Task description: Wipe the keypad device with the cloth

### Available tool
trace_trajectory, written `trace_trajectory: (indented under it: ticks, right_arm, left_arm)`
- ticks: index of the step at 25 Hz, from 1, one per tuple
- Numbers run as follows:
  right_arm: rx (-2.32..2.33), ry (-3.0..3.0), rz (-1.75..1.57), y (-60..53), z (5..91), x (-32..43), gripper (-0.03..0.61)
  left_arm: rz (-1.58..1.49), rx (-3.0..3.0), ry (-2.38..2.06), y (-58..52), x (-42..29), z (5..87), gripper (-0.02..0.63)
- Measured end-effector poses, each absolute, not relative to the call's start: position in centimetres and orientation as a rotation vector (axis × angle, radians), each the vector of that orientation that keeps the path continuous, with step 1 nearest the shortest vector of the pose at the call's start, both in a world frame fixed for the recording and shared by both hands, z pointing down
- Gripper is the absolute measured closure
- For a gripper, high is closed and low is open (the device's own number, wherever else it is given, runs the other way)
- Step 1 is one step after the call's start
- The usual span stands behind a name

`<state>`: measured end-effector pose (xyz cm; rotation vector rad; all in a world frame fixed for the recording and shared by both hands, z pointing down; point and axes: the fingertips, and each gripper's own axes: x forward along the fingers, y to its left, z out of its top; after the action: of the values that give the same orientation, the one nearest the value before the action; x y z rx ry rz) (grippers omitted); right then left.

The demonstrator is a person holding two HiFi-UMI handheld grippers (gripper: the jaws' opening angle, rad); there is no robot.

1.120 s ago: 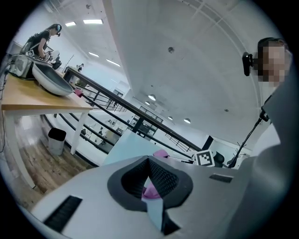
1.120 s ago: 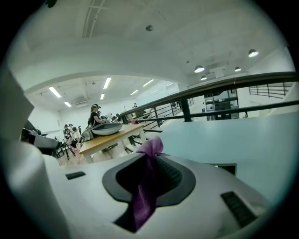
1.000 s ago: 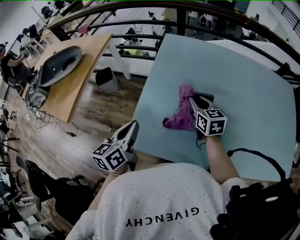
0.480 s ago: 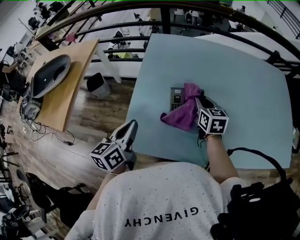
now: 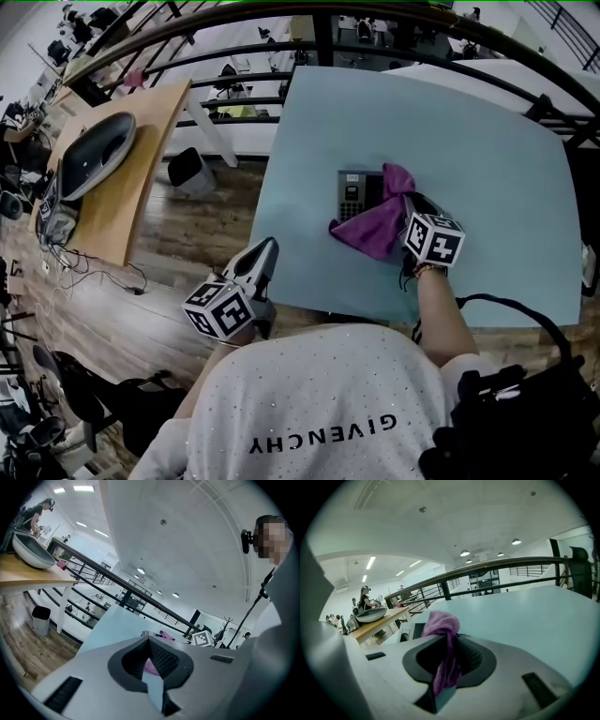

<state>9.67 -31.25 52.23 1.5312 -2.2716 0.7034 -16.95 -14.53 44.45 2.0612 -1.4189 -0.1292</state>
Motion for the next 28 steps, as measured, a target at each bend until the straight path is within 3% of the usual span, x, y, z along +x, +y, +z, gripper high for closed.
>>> trace_trajectory:
  ticks: [6,12,19,28]
  right_arm:
    - [1.560,-2.272,0.717,-30.5,51.5,10.6,0.517]
    - [1.267,-2.613,0.707,-29.0,47.4,3.2,0.518]
    - [1.015,-2.601,0.696,-27.3,49.1,-2.9,0.518]
    - [0.907,-2.514,0.669,-27.7,52.7,-5.1,0.518]
  left_arm:
    - [-0.138,2.046,-1.423,-13.7,-17.4,44.6,0.614]
    - [-0.149,2.001,-1.476,-12.7,-18.5,45.0,0.614]
    - [-0.159,1.967,-1.516,-11.8,-19.5,45.2,0.614]
    - [-0.176,1.932,-1.532,-11.7,-19.9,45.9,0.614]
